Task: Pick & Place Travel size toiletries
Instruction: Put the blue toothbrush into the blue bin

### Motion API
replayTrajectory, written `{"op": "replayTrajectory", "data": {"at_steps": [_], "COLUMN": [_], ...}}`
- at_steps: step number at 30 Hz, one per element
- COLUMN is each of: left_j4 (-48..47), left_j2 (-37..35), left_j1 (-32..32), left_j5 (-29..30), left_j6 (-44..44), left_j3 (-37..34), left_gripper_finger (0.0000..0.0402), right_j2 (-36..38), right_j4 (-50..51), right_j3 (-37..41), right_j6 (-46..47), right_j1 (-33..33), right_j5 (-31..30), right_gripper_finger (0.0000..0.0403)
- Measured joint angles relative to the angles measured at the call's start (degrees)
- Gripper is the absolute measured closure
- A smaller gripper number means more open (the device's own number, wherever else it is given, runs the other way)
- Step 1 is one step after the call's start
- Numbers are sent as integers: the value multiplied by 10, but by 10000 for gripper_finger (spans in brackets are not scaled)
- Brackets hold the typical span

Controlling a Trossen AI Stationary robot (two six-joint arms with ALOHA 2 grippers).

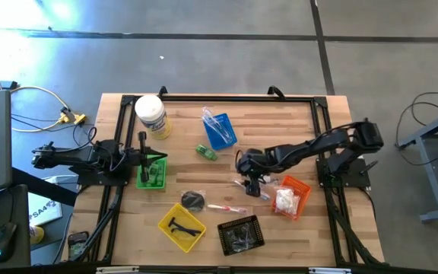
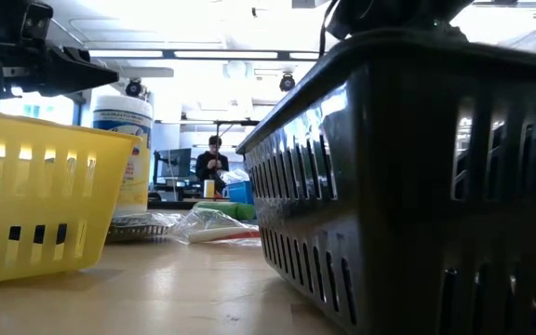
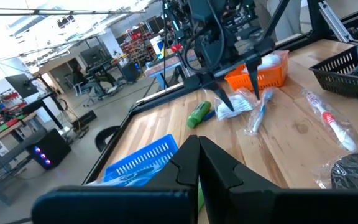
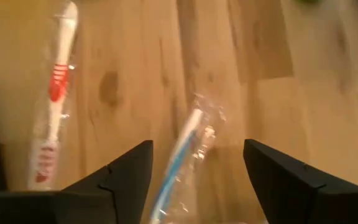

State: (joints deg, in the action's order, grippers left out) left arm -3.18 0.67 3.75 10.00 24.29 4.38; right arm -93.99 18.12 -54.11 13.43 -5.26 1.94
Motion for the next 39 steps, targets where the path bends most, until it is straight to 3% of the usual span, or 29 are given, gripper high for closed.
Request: {"op": "replayTrajectory", "data": {"at_steps": [11, 23, 27, 35, 39], "left_j4": [0, 2, 2, 2, 2], "left_j2": [0, 0, 0, 0, 0], "left_j1": [0, 0, 0, 0, 0], "left_j5": [0, -1, -2, -2, -2], "left_j6": [14, 14, 14, 10, 8], "left_j3": [0, 1, 1, 1, 1], "left_gripper_finger": [401, 401, 401, 401, 401], "right_j2": [-49, -102, -103, -100, -80], "right_j4": [-22, -28, -34, -93, -129], "right_j3": [0, -2, -1, 2, 2], "right_j6": [53, 59, 49, 15, 9], "right_j1": [-17, -46, -53, -60, -55], "right_j5": [29, -23, -53, -77, -74], "right_gripper_finger": [159, 173, 216, 373, 381]}}
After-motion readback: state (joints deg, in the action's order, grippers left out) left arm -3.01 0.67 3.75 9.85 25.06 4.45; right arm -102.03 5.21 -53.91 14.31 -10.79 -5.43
